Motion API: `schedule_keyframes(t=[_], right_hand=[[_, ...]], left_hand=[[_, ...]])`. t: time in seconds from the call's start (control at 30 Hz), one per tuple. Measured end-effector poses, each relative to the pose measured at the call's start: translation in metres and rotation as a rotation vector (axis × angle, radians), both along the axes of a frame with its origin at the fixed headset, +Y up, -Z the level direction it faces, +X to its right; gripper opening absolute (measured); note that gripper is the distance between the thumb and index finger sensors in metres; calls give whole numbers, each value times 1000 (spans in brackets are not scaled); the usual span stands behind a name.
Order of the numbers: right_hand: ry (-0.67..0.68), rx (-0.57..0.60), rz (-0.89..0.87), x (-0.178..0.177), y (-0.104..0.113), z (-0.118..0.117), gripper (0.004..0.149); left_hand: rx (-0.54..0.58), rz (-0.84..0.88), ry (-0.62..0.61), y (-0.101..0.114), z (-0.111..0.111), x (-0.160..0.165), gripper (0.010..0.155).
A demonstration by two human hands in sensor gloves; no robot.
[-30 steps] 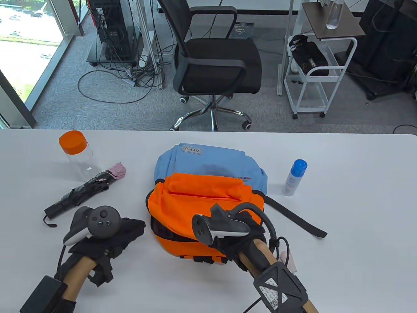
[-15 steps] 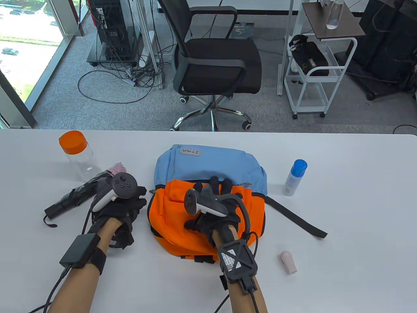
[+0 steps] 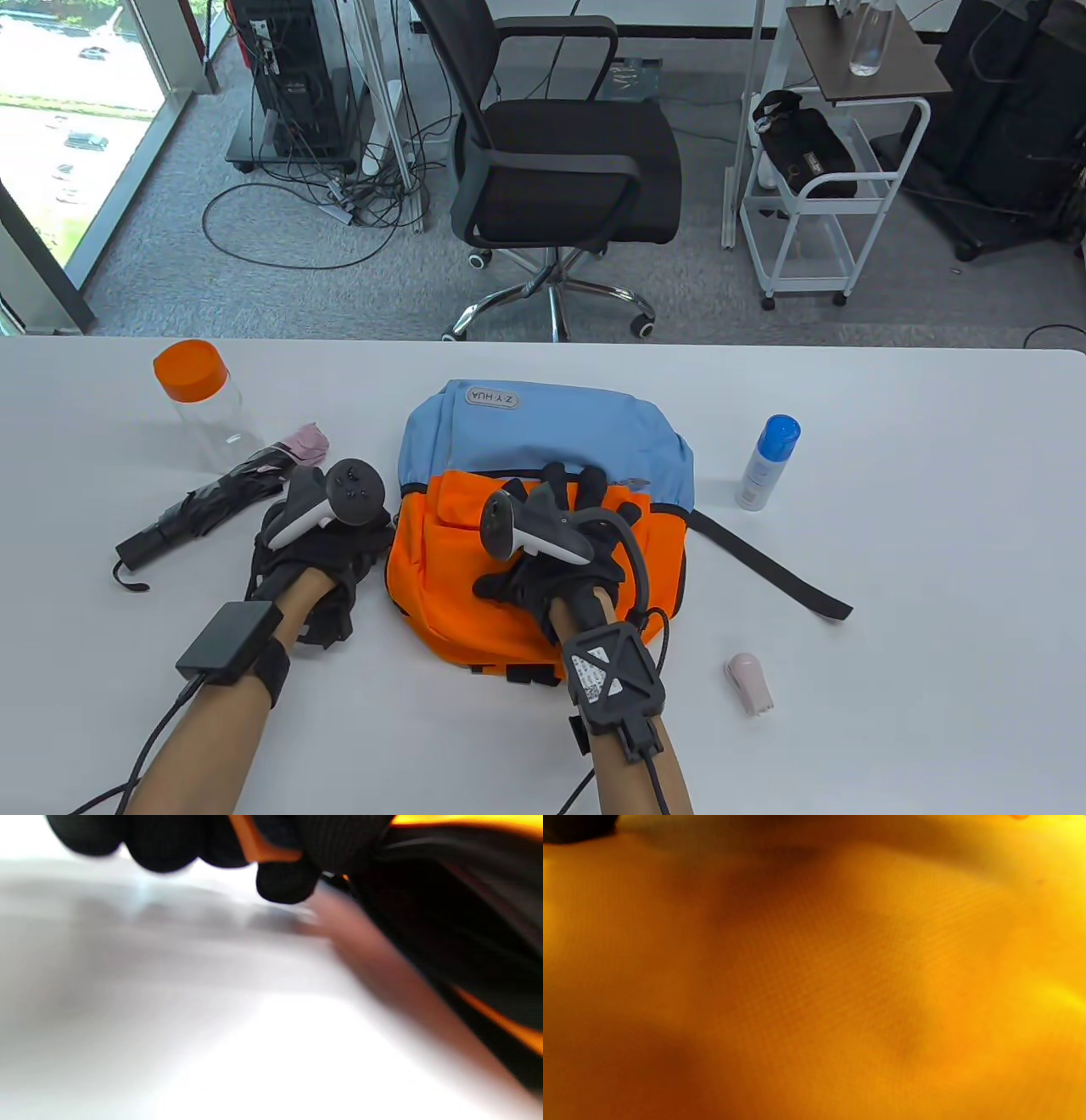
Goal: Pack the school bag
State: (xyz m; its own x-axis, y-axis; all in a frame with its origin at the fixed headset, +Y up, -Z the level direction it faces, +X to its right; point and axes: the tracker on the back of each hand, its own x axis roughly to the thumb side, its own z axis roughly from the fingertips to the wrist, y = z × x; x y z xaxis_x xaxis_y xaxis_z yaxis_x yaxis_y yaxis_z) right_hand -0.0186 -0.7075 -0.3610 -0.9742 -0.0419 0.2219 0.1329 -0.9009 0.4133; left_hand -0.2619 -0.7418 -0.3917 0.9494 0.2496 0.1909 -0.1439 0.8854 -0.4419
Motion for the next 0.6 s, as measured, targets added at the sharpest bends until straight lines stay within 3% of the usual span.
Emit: schedule_keyframes(t=[0.2,0.23,0.33,0.37,0.5,0.6], right_hand=[[-22,-2,12,-12,-1,-8,103],[-24,-1,11,-12,-1,-8,103],[-28,4,12,-13,-1,-9,103],[-31,9,2,-13,-1,-9,103],[-37,-11,19,-15,-1,-12,103],[-37,-15,-4,-12,-1,-12,103]], left_hand=[[-150,78,-63,7,70,0,45],[-134,104,-53,9,80,4,47],[-139,186,-80,11,105,30,47],[-160,206,-142,11,114,45,47],[-183,376,-280,14,136,100,48],[-79,250,-345,16,136,118,51]])
